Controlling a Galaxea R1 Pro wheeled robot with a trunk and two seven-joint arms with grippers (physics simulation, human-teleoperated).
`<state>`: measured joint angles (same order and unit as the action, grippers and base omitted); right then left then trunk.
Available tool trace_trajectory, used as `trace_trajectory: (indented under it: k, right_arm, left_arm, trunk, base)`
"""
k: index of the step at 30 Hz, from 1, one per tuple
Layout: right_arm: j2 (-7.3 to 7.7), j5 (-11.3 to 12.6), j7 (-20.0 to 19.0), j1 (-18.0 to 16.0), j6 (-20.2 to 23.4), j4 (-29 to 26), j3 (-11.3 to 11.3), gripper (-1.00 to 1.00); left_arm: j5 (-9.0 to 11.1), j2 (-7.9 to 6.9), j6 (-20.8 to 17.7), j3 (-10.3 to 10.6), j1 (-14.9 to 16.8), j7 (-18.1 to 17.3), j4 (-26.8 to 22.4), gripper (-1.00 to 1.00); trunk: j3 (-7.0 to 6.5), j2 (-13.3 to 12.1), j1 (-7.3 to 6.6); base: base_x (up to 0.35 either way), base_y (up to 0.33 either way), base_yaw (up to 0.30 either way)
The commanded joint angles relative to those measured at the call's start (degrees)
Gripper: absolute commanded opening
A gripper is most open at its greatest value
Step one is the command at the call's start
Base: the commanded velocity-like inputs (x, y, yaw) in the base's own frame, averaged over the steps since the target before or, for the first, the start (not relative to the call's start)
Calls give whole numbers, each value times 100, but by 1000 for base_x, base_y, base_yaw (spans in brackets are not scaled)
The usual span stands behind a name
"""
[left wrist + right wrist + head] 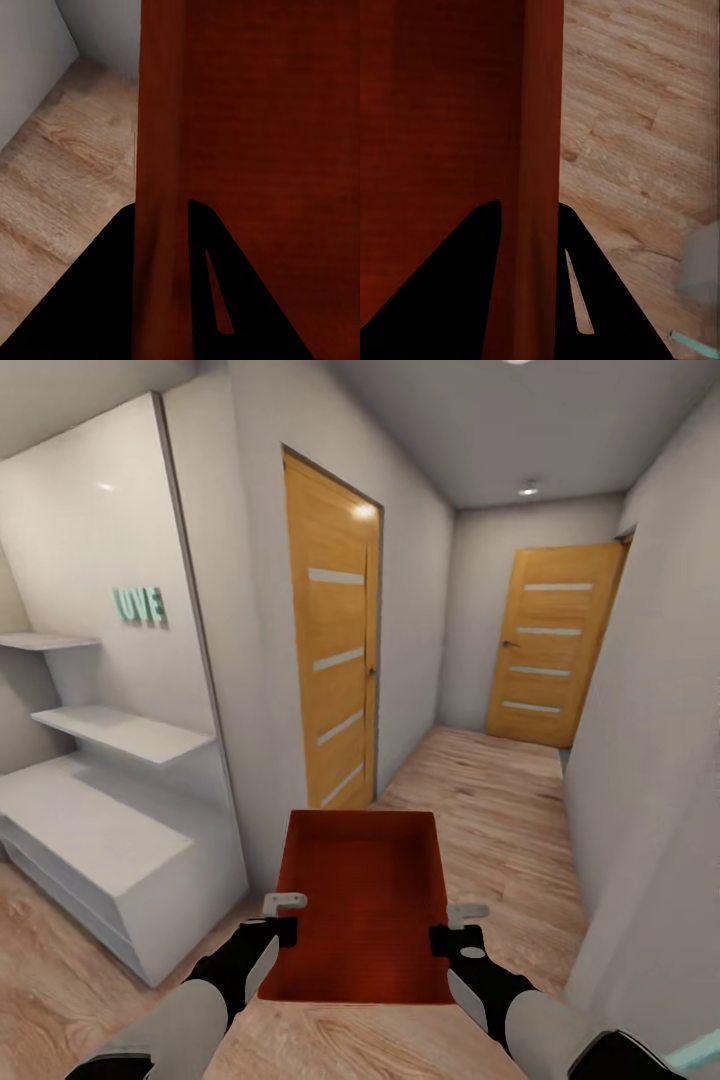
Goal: Move the two storage containers from the living room to the garage. In the garage, place one container on the floor and stack the other container on top of it (either order is fine).
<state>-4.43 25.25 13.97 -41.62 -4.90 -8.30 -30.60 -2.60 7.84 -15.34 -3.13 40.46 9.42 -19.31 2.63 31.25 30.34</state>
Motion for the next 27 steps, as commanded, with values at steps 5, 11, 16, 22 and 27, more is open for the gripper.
trace_trajectory:
  k: [5, 11, 16, 22, 27]
  right_arm:
    - [3, 89, 10, -4, -29, 12, -42, -100]
    - [3, 87, 10, -4, -29, 12, -42, -100]
    - [10, 89, 10, -4, -29, 12, -42, -100]
    - [11, 87, 10, -4, -29, 12, -42, -100]
    - [12, 86, 10, -4, -29, 12, -42, -100]
  left_arm:
    - [-121, -2, -48, -153, 6, 19, -319, -100]
    - [-123, -2, -48, -153, 6, 22, -319, -100]
    - [-123, -2, -48, -153, 6, 21, -319, -100]
    - [-119, -2, -48, -153, 6, 21, -319, -100]
    - [-121, -2, -48, -153, 6, 19, -319, -100]
  trunk:
    - [12, 10, 5]
    - [12, 10, 5]
    - [12, 10, 5]
    - [12, 10, 5]
    - [12, 10, 5]
  base:
    - [322, 0, -246]
    - [322, 0, -246]
    - [322, 0, -130]
    - [322, 0, -12]
    - [322, 0, -1]
